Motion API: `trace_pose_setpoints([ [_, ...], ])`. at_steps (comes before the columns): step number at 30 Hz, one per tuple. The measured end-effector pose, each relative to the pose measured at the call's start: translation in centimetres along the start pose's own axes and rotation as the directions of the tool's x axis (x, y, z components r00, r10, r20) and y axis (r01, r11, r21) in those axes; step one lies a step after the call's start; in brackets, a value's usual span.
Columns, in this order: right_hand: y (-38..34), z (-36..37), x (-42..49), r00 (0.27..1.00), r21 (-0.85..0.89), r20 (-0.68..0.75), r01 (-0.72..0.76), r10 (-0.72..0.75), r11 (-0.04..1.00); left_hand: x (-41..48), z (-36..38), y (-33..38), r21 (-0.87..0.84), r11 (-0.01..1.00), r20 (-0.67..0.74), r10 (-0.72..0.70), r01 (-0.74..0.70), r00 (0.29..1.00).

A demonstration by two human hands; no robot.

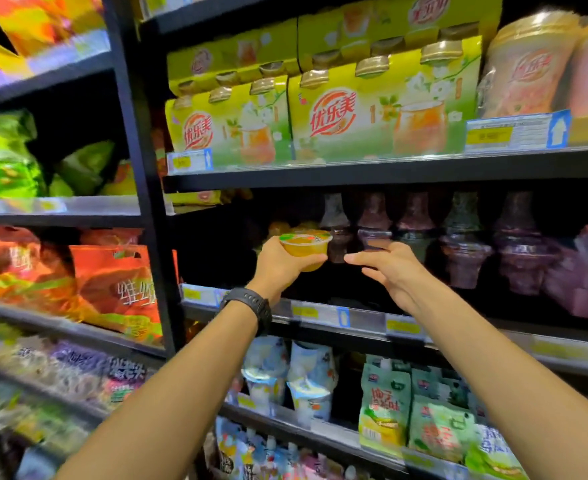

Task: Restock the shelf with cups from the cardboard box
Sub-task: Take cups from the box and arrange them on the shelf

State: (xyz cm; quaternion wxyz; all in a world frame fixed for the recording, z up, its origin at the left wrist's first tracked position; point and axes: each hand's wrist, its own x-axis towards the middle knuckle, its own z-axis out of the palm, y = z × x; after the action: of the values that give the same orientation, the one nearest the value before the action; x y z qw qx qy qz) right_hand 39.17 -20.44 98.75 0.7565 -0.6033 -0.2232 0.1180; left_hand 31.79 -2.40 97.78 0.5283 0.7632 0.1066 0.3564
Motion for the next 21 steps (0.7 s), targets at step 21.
trace_pose_setpoints([
  [21, 3.8, 9.1, 8.8, 0.979, -0.103, -0.195, -0.078, 0.057, 0.992, 16.4, -11.9, -10.6, 0.279, 0.949, -0.024, -0.148, 0.148, 0.989],
])
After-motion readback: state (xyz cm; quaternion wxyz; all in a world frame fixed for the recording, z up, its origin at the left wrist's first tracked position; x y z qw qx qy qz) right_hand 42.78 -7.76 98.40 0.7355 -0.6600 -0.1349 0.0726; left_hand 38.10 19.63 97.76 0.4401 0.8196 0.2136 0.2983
